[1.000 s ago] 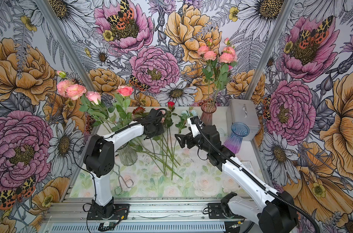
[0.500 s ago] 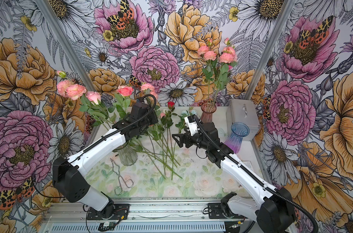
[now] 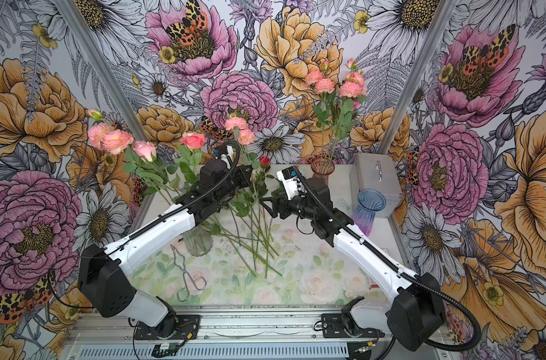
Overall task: Place the pink flowers into the vase
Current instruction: Pick up the flower at the center of the board.
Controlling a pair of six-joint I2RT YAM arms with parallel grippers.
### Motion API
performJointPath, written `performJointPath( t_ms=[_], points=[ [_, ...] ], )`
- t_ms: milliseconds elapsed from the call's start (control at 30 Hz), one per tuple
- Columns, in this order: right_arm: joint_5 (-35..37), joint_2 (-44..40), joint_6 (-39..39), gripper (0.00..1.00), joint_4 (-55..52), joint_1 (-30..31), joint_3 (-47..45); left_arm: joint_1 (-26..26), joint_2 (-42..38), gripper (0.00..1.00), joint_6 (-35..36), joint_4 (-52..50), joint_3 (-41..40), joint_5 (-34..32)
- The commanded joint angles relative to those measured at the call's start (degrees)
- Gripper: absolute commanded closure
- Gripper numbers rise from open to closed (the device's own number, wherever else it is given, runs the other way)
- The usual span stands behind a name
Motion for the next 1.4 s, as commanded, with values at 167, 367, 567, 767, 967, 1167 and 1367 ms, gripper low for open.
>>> performJointPath(
  t_ms=[167, 367, 567, 767, 967, 1167, 1367],
  points=[
    [0.39, 4.44, -1.7, 0.31, 1.24, 0.04, 6.75, -1.36, -3.82, 1.0, -1.31, 6.17, -2.36, 6.77],
    [0.63, 6.76, -1.71, 0.4, 0.97, -1.28, 9.36, -1.72, -5.04, 1.0, -1.91, 6.75, -3.38, 7.3],
    [-0.58, 8.57, -1.54, 0.44, 0.76, -1.41, 11.35, -2.57, -4.95, 1.0, -2.11, 7.37, -3.71, 7.38],
    [-1.36, 9.89, -0.93, 0.52, 0.72, -1.39, 12.67, -2.88, -4.61, 1.0, -2.39, 7.94, -3.8, 7.38],
    [-1.35, 11.18, -0.86, 0.63, 0.72, -1.42, 13.62, -3.34, -4.43, 1.0, -2.48, 8.19, -3.76, 7.31],
    [-1.25, 11.31, -0.75, 0.82, 0.72, -1.46, 14.17, -3.37, -4.08, 1.0, -2.55, 8.21, -3.86, 7.64],
    [-0.13, 10.46, -1.1, 0.99, 0.63, -1.74, 13.18, -3.36, -4.17, 0.97, -2.11, 8.1, -3.79, 7.57]
  ],
)
